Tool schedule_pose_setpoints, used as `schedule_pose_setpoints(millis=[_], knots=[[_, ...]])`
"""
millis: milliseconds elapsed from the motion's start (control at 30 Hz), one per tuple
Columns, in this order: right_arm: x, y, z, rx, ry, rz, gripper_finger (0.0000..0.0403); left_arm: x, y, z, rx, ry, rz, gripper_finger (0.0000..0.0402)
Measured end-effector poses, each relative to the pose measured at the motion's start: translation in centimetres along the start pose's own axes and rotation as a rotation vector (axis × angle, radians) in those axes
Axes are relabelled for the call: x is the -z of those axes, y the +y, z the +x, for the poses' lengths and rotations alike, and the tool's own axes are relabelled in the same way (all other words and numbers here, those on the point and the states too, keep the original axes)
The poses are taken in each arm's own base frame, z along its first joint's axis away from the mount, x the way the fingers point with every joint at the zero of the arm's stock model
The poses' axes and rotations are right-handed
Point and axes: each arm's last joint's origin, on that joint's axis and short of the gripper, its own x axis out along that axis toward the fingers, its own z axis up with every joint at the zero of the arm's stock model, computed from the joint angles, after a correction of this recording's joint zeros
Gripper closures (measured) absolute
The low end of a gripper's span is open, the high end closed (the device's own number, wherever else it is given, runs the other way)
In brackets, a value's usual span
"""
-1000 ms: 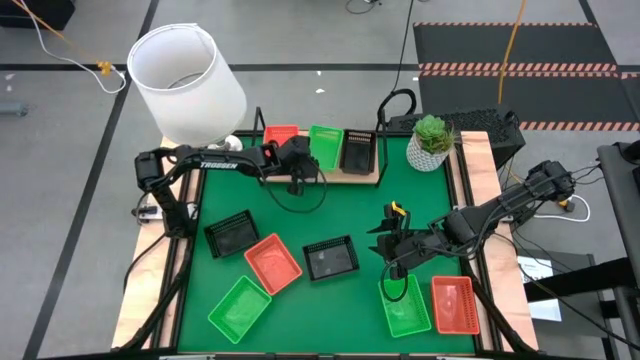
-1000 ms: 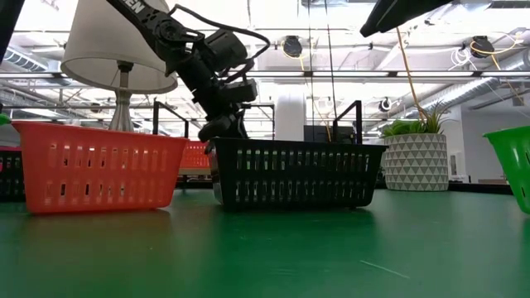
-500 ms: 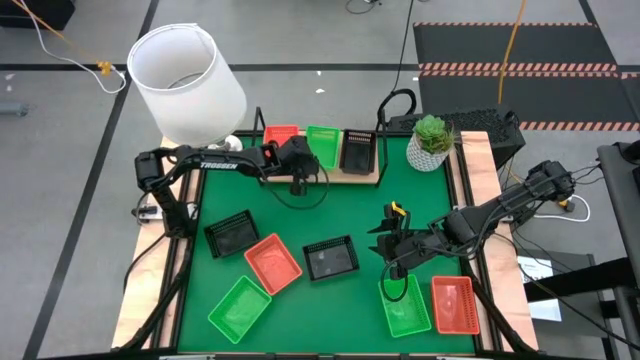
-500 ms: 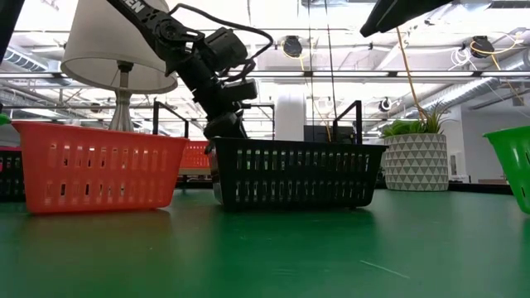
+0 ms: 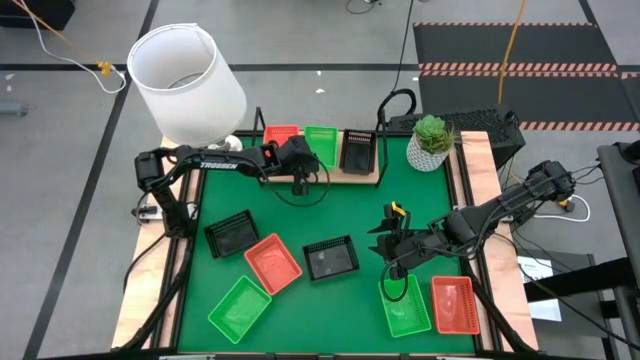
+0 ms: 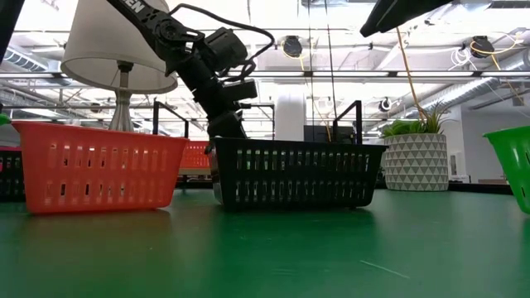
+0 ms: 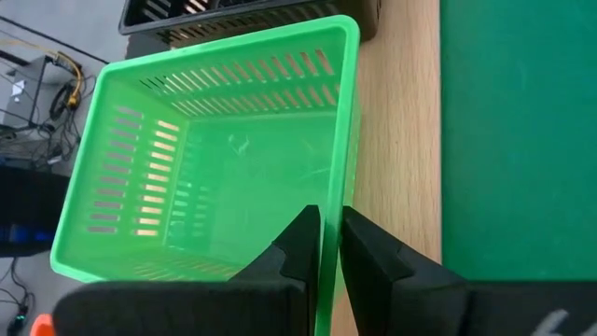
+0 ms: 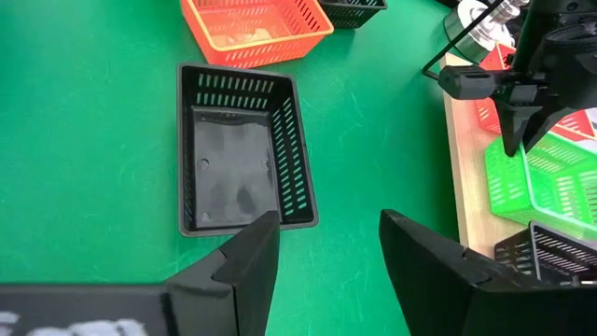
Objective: Stack baskets on shelf by color
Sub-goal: Adjust the green bin on the shelf, then adjust the black bin on the shelf
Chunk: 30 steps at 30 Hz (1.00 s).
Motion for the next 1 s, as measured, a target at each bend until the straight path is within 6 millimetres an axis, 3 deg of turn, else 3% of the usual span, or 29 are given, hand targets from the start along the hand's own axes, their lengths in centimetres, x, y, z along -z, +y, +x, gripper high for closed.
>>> schedule_pose_setpoints(millis=[367, 667, 833, 1000], knots=[[0.0, 0.0, 0.0, 0.0, 0.0, 0.0, 0.0222, -0.1, 0.0, 0.0, -0.004, -0.006, -0.024, 0.0355], [0.0, 0.0, 0.0, 0.0, -0.001, 0.0, 0.0222, -0.2, 0.0, -0.1, -0.032, -0.007, -0.048, 0.0276], [0.0, -0.1, 0.1, 0.01, -0.001, 0.011, 0.0222, -1.3, -0.4, -2.2, -0.058, -0.047, -0.04, 0.0246], [0.0, -1.2, 0.5, 0.144, 0.0, 0.079, 0.0222, -2.8, -0.3, -7.2, -0.082, -0.144, -0.091, 0.0237]])
